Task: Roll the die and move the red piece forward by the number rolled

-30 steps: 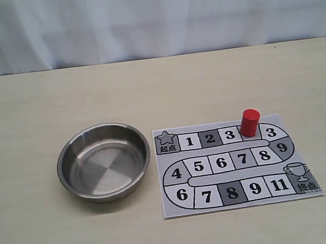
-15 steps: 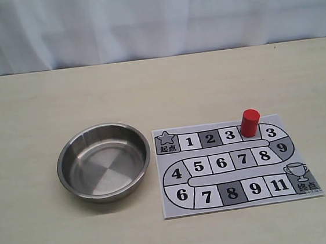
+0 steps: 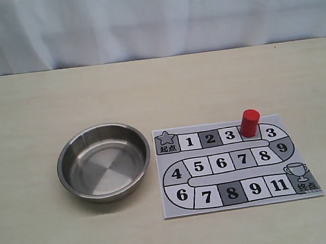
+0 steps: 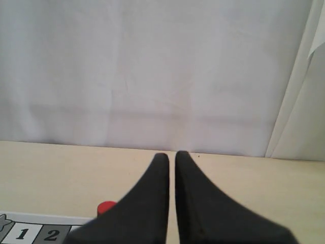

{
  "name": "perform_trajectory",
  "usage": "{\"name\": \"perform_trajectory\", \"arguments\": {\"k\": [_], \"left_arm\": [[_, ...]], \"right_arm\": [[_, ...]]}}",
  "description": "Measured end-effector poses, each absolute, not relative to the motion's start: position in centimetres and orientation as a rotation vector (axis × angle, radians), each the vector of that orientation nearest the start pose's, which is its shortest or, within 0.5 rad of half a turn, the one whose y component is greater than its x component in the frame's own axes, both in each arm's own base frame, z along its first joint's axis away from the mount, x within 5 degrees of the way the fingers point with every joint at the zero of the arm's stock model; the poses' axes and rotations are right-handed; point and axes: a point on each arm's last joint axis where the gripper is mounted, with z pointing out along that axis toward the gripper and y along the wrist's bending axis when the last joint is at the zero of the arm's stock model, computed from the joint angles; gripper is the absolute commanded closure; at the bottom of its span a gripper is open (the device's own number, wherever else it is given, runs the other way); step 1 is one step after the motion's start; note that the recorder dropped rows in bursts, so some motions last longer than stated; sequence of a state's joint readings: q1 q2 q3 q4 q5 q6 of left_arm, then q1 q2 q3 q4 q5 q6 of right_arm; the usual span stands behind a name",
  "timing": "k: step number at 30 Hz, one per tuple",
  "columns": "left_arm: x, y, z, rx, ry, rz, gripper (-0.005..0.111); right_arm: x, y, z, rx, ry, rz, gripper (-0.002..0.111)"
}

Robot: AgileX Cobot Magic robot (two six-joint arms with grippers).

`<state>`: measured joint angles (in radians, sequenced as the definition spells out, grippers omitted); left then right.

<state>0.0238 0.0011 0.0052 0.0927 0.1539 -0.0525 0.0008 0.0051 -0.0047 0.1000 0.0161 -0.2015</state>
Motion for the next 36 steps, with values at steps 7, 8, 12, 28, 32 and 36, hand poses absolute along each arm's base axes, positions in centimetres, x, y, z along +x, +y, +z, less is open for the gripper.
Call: {"name": "perform_trajectory", "arguments": {"k": [7,8,12,28,32,36], "left_arm": [[5.6,0.3,19.7,0.002,1.644,0.060,0.107],[5.6,0.3,19.7,0.002,1.644,0.060,0.107],[5.6,0.3,19.7,0.002,1.644,0.060,0.107],[5.6,0.3,19.7,0.002,1.644,0.060,0.107],[5.6,0.3,19.7,0.002,1.644,0.060,0.107],[5.6,0.3,19.7,0.002,1.644,0.060,0.107]], "right_arm": [[5.7,0.1,20.6,-0.081,1.572,-0.066,0.104],[5.7,0.1,20.5,-0.079,1.581,-0.061,0.104],[5.7,0.1,20.4,-0.070,1.590,-0.051,0.104],[5.7,0.0,20.3,-0.086,1.600,-0.077,0.104],[5.7,0.0,20.2,-0.077,1.612,-0.073,0.104],[5.7,0.0,20.1,-0.079,1.623,-0.076,0.104]]}}
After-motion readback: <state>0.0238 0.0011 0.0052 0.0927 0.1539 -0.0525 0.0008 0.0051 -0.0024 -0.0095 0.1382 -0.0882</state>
